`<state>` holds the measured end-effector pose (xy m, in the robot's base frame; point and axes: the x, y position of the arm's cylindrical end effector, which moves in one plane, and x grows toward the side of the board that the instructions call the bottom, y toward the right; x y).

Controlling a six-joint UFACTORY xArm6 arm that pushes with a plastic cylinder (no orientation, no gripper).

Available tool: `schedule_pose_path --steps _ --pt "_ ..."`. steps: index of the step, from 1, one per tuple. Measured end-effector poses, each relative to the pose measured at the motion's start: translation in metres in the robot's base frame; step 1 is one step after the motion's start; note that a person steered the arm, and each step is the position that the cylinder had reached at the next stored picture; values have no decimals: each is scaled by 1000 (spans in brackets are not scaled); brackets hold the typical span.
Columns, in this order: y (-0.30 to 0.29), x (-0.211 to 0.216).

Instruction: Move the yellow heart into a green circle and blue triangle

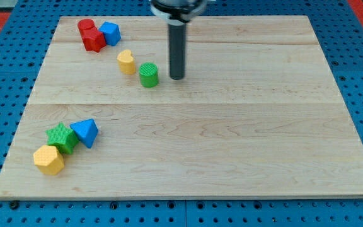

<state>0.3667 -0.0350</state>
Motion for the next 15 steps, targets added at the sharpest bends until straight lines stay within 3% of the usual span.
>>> schedule_pose_path --steps 1,2,4,6,7,8,9,10,11,12,13,15 --pt "-54 -6" --pt "-103 16" --pt "-126 96" --pt "-144 42" --pt "-175 50" --pt "-174 93" --pt "-148 92" --pt "-81 79" --pt "-11 31" --pt "-17 -33" --pt "-49 -66" --pt "-102 15"
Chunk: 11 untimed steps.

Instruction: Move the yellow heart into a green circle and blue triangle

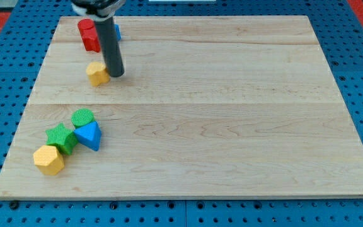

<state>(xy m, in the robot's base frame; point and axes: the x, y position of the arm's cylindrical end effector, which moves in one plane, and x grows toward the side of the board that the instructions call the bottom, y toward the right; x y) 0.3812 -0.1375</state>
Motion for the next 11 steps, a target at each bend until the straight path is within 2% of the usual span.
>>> schedule_pose_path --steps 1,2,3,5,6,7,8,9,10,11 --pt "13 -6" --pt "16 -45" --pt "-29 -53" --pt "-50 38" --pt "-46 55" --pt "-46 55" --pt "-37 8" --pt "-12 37" --pt "-11 62" --pt "10 41"
